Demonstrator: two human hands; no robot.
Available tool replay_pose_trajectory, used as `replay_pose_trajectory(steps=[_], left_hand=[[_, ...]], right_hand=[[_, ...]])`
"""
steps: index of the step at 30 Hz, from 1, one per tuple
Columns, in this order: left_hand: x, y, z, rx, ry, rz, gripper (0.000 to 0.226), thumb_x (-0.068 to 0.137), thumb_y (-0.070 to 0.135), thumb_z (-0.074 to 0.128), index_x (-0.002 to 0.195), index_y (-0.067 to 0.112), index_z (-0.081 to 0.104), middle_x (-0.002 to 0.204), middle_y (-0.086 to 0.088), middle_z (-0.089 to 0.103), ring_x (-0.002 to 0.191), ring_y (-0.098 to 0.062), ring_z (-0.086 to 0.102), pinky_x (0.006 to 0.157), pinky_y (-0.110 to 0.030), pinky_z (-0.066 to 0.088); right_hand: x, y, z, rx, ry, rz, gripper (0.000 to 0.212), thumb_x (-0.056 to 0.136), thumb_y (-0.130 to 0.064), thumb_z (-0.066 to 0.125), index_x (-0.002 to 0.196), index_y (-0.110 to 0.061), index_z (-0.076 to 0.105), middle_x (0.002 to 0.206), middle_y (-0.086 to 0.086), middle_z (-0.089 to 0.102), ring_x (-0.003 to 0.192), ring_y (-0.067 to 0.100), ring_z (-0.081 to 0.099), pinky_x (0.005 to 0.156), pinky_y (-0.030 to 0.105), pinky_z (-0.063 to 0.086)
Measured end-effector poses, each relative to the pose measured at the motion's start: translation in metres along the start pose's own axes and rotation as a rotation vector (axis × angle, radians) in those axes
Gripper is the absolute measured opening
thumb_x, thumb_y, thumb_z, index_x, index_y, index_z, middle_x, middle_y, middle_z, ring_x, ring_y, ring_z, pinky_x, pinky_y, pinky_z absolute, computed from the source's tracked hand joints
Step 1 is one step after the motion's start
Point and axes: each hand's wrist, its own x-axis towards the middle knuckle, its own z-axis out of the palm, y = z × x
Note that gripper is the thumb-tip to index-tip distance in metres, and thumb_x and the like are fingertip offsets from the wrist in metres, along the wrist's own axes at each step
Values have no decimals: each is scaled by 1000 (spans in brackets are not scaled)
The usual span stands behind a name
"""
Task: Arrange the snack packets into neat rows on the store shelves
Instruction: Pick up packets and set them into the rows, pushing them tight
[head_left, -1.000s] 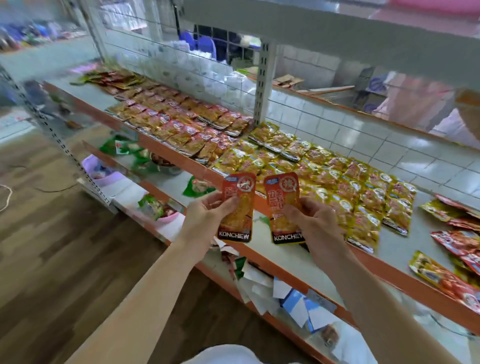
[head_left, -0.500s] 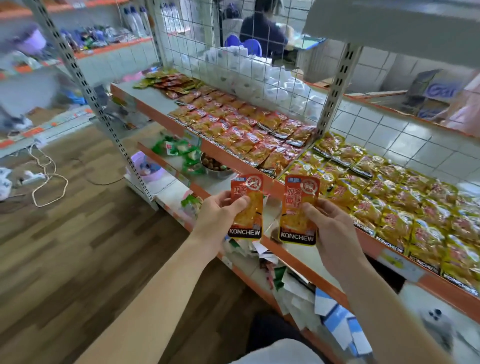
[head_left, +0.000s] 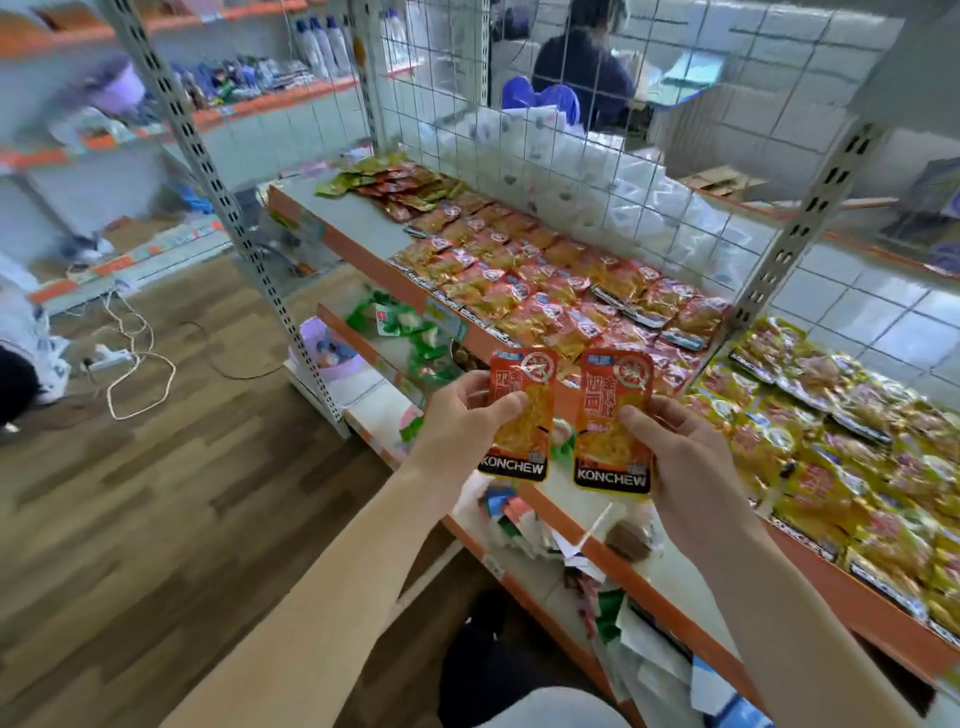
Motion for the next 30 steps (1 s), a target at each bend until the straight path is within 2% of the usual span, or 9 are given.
replay_pose_trajectory(steps=[4,6,9,14,19,22,25,27,30], left_hand=[[49,15,-21,60,7,13,27,82,29,79,106,25,69,97,4,77,97,-22,73,97,-51,54],[75,25,-28,103,8,26,42,70,40,79,109,27,70,103,2,76,101,-23,71,99,-52,53],[115,42,-36,131,-26,29,51,66,45,77,113,26,68,107,-1,75,102,-25,71,98,-52,53],[171,58,-39,186,-96,15,35,67,44,78,99,32,72,101,2,76,101,-26,71,98,-53,52],[215,67,-39,253,-168,12,18,77,42,79,93,38,70,103,4,74,102,-21,70,96,-45,54],[239,71,-37,263,-209,20,8,89,27,74,93,30,67,98,3,72,98,-18,68,89,-32,52],[266,74,-34,302,-254,34,13,92,26,71,104,23,67,103,-2,71,100,-22,67,87,-31,53],[290,74,-28,327,-274,49,21,91,28,72,110,21,67,106,-3,71,102,-22,67,90,-35,55],[327,75,-16,370,-308,72,15,90,28,73,103,27,66,105,-3,71,100,-24,67,94,-43,55]], right_hand=[[40,-9,34,42,11,-1,10,94,-9,65,103,-12,68,97,7,76,92,26,73,96,54,53],[61,-12,47,23,36,-10,12,94,-10,65,106,-12,68,102,7,76,98,29,72,98,55,52],[90,-22,62,5,82,-22,18,93,-13,67,111,-13,68,108,9,74,102,30,71,98,51,53],[121,-36,83,-16,110,-65,15,95,-14,66,110,-15,67,100,1,76,91,17,74,72,25,55],[148,-42,96,-156,160,-100,11,96,-17,65,106,-18,68,92,-6,75,78,5,72,62,15,52],[165,-45,102,-220,218,-110,8,95,-17,66,100,-23,68,91,-5,75,79,6,71,69,23,56],[183,-47,105,-238,300,-110,7,94,-17,68,98,-22,69,90,-3,74,85,15,70,81,33,57],[197,-46,106,-249,345,-116,8,94,-17,69,99,-22,69,92,-4,74,88,15,70,84,33,57],[220,-44,107,-286,421,-147,8,93,-16,69,98,-22,68,92,-3,74,90,16,69,80,24,55]])
